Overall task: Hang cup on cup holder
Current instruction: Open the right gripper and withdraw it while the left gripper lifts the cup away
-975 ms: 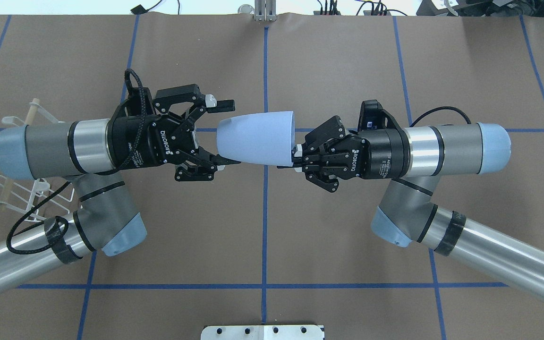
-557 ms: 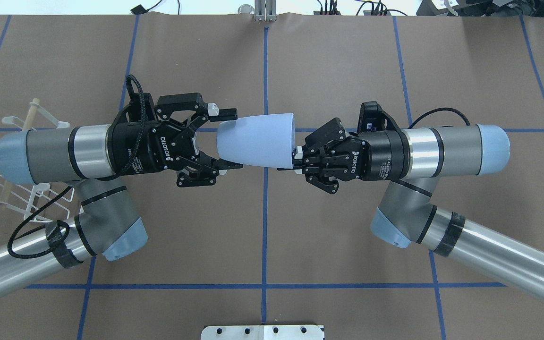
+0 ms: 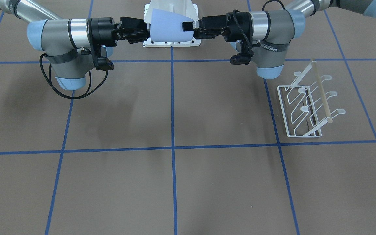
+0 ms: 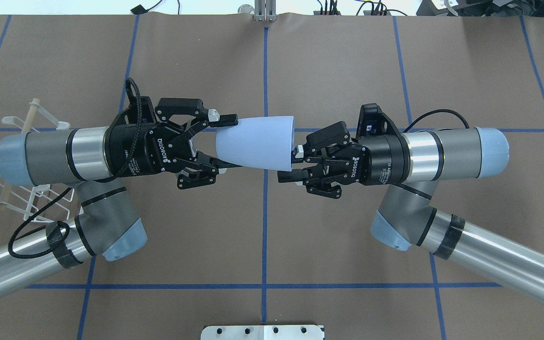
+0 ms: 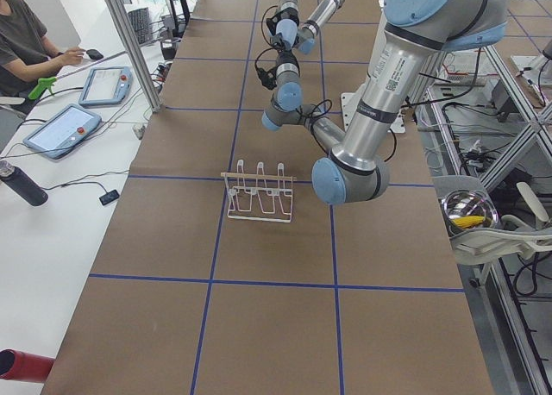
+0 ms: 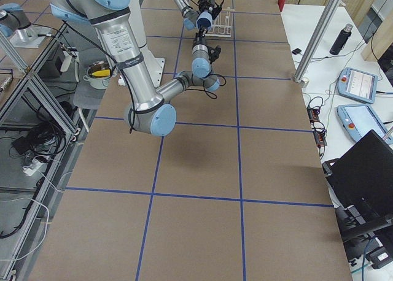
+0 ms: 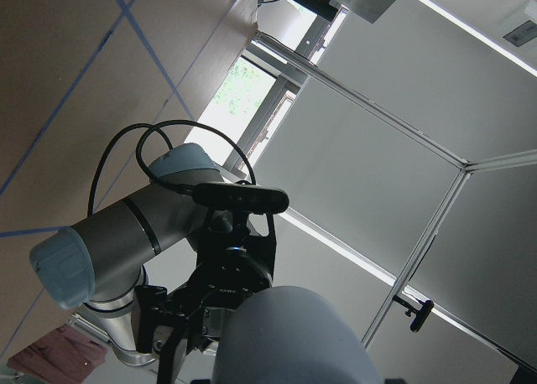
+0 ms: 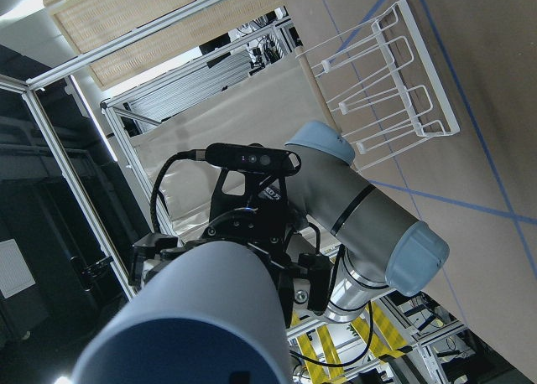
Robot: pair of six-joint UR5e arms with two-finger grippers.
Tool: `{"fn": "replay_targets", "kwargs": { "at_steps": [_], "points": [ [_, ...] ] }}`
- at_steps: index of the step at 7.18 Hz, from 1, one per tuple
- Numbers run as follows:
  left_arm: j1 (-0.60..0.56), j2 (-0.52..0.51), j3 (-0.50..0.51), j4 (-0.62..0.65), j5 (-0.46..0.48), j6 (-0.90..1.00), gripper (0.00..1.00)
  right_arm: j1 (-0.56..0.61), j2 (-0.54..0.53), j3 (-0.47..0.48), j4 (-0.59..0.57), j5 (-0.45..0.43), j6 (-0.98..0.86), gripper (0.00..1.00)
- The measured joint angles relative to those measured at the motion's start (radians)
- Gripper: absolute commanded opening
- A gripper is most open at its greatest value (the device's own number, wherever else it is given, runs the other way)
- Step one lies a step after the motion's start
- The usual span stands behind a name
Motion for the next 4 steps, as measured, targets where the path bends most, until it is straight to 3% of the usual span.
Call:
{"fn": "replay_targets", "kwargs": {
  "at_steps": [2, 4],
  "points": [
    [-0.023, -0.002, -0.006, 0.002, 0.001, 0.034, 0.0, 0.059, -0.015, 0.015, 0.003, 0.049, -0.039, 1.0],
    [-0.128, -0.002, -0.009, 0.041, -0.029, 0.068, 0.0, 0.113, -0.083, 0.032, 0.015, 0.087, -0.164, 1.0]
  ]
}}
